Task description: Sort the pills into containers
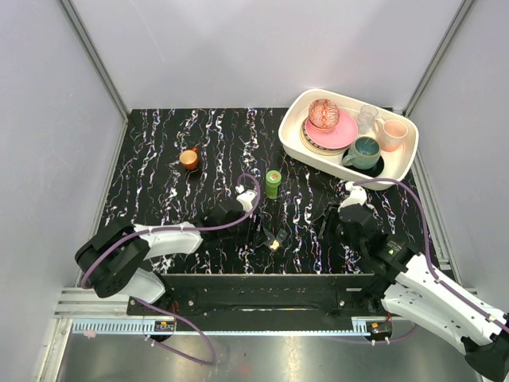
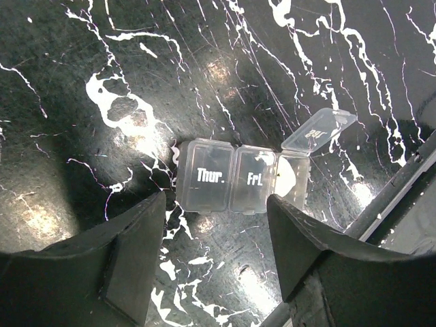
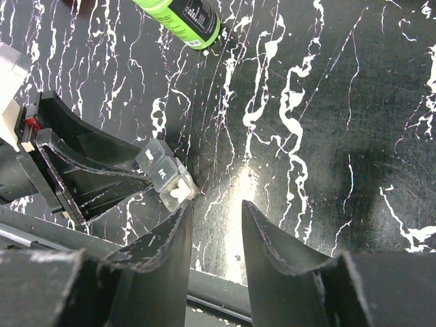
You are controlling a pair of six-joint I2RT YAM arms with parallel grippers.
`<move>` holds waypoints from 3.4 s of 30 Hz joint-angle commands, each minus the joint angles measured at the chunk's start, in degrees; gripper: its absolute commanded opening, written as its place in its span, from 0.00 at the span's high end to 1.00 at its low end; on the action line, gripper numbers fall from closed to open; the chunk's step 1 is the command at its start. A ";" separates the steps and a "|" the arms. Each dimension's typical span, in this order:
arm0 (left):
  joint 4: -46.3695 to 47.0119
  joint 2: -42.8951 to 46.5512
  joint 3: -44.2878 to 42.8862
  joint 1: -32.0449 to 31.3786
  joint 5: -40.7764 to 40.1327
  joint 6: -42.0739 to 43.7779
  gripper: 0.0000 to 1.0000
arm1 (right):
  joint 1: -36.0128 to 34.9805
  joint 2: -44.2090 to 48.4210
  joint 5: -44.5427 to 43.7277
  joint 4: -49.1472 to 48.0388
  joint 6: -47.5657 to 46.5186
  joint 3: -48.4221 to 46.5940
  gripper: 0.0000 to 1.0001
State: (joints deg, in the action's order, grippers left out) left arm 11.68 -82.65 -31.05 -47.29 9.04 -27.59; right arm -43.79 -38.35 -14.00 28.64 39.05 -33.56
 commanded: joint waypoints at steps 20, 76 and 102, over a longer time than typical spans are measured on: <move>5.19 -3.22 -2.88 1.67 3.97 2.46 0.39 | 0.20 0.64 0.11 -0.61 0.50 1.13 0.61; 6.60 -6.91 -0.68 1.58 5.46 1.32 0.52 | 0.20 -26.41 3.62 -18.26 1.82 2.98 0.96; 8.00 -8.14 0.20 1.06 5.81 0.17 0.54 | 0.20 -33.90 26.65 -28.12 -6.09 -0.10 1.00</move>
State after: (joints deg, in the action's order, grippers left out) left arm 20.23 -89.38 -31.73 -45.84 14.41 -27.94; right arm -43.75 -72.14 6.31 2.72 34.00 -31.59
